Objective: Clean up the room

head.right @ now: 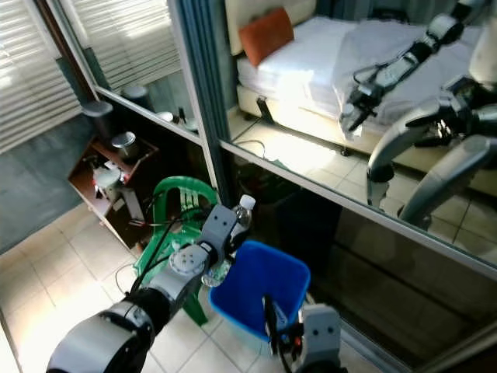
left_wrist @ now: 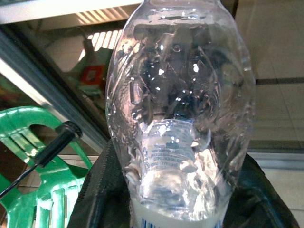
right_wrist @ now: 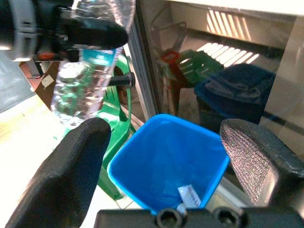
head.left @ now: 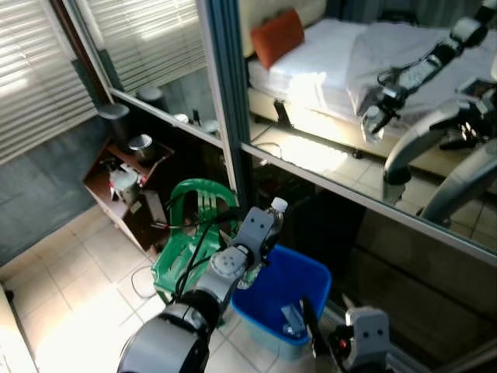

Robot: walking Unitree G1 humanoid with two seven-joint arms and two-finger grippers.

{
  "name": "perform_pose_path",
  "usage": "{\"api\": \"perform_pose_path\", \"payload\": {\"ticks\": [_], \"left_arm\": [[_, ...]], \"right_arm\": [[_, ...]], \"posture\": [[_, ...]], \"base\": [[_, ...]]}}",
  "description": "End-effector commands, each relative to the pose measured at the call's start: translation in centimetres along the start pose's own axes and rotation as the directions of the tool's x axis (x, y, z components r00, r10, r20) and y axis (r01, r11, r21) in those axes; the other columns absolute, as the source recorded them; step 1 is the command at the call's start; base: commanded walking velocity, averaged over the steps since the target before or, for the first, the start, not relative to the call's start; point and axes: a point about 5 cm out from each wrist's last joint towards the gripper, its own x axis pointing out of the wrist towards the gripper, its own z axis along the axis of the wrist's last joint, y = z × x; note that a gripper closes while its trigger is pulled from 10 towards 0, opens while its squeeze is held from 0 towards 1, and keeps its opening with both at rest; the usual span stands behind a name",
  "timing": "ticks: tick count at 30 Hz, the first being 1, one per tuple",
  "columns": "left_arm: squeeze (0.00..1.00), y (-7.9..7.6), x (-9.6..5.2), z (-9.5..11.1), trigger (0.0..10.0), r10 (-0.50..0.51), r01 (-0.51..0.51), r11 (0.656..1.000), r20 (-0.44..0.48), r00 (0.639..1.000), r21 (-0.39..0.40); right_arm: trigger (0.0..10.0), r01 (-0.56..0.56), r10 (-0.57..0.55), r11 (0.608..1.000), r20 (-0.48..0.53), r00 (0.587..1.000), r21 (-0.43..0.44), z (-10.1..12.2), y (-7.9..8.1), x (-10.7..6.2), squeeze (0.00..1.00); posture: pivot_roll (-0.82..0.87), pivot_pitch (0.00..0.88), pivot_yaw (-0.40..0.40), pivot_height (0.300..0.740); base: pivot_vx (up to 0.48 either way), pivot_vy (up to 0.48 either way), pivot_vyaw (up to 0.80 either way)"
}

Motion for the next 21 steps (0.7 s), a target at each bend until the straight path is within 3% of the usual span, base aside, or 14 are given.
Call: {"api": "perform_pose_path", "payload": {"ticks": [1, 7, 13, 14, 21], "left_arm": [[0.00, -4.0, 1.1, 2.5, 10.0, -0.082, 0.083, 0.996, 0.050, 0.995, -0.037], [0.00, -4.4, 1.3, 2.4, 10.0, -0.079, 0.079, 0.997, 0.013, 0.997, -0.001], [0.00, -4.5, 1.8, 4.6, 10.0, -0.067, 0.067, 0.998, 0.044, 0.997, -0.010], [1.00, -5.0, 1.9, 5.3, 10.0, -0.080, 0.082, 0.996, 0.061, 0.995, -0.021], [1.00, -6.9, 2.1, 7.0, 10.0, -0.133, 0.140, 0.988, 0.103, 0.986, -0.062]], "right_arm": [[10.0, -0.011, 0.011, 1.000, 0.013, 1.000, 0.011, 0.6, 1.0, -0.2, 0.00], [10.0, -0.060, 0.061, 0.998, -0.012, 0.998, 0.020, 0.9, 2.8, -1.8, 0.00], [10.0, -0.092, 0.093, 0.995, -0.050, 0.994, 0.024, 0.9, 4.3, -3.6, 0.00], [10.0, -0.091, 0.093, 0.995, -0.053, 0.994, 0.027, 0.9, 4.6, -3.8, 0.00], [10.0, -0.063, 0.066, 0.997, -0.058, 0.996, 0.039, 1.1, 5.2, -4.1, 0.00]], "posture": [[-0.32, 0.224, 0.154, 0.740], [-0.37, 0.271, 0.157, 0.740], [-0.41, 0.302, 0.161, 0.740], [-0.41, 0.302, 0.163, 0.740], [-0.44, 0.316, 0.203, 0.740]], "base": [[0.000, 0.000, 0.00], [0.000, 0.000, 0.00], [0.000, 0.000, 0.00], [0.000, 0.000, 0.00], [0.000, 0.000, 0.00]]}}
